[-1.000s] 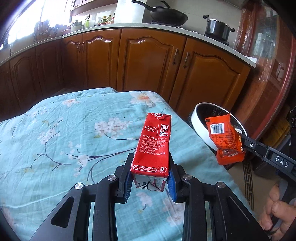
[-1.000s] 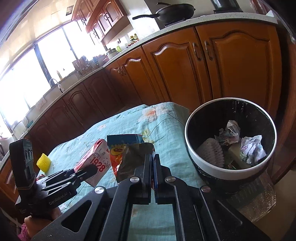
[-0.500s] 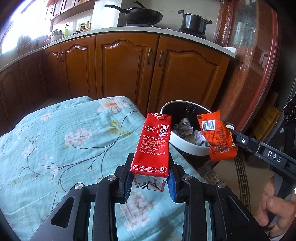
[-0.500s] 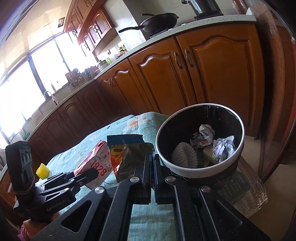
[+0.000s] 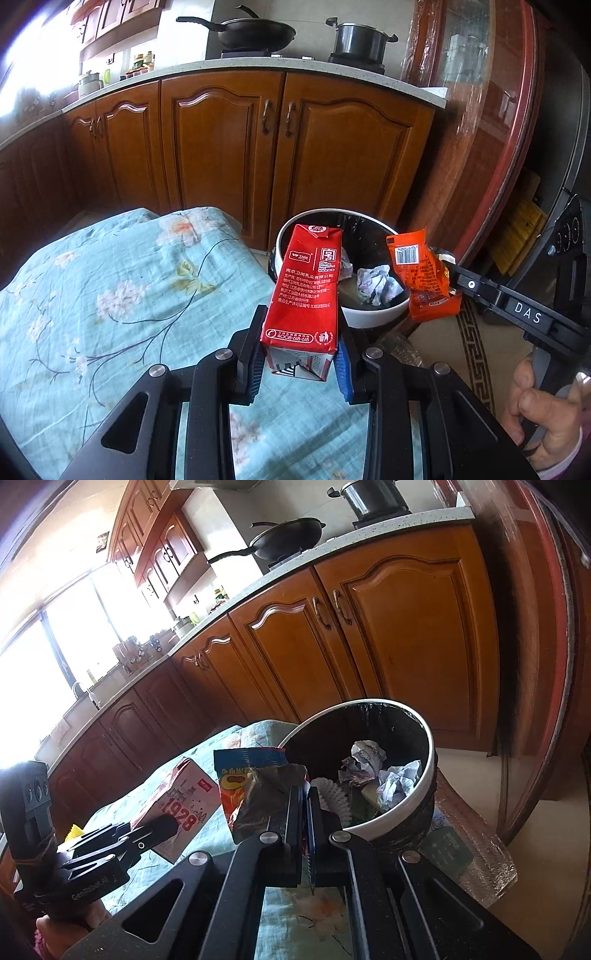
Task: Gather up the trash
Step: 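Carry the red carton and orange packet over the bin with both tools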
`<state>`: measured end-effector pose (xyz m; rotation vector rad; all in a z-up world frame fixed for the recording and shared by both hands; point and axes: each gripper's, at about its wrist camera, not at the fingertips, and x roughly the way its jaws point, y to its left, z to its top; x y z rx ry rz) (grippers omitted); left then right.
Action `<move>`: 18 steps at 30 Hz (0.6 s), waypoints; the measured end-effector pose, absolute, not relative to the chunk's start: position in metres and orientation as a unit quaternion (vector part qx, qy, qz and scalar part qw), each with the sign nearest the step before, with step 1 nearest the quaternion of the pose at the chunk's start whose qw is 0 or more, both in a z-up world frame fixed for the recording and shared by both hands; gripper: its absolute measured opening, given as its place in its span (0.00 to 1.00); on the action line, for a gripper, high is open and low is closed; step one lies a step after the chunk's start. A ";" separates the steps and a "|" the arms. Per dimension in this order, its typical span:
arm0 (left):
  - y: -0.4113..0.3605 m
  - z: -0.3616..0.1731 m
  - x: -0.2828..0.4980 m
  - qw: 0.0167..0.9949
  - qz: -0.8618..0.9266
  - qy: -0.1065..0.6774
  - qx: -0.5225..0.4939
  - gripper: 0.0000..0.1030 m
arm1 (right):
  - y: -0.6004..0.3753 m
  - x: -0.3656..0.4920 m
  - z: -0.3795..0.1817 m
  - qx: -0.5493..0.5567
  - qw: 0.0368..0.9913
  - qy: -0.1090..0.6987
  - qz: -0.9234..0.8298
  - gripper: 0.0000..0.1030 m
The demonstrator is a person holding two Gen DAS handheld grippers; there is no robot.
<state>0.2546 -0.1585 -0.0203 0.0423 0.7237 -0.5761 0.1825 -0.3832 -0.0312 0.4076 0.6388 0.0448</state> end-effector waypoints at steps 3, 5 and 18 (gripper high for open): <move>-0.165 -0.019 0.258 0.894 -0.281 0.347 0.027 0.29 | -0.389 0.185 -0.032 0.200 0.929 0.312 0.017 0.01; -0.172 -0.018 0.260 0.893 -0.284 0.346 0.032 0.29 | -0.393 0.187 -0.032 0.202 0.928 0.311 0.015 0.01; -0.214 -0.019 0.290 0.892 -0.283 0.348 0.057 0.29 | -0.412 0.218 -0.034 0.200 0.926 0.320 0.002 0.01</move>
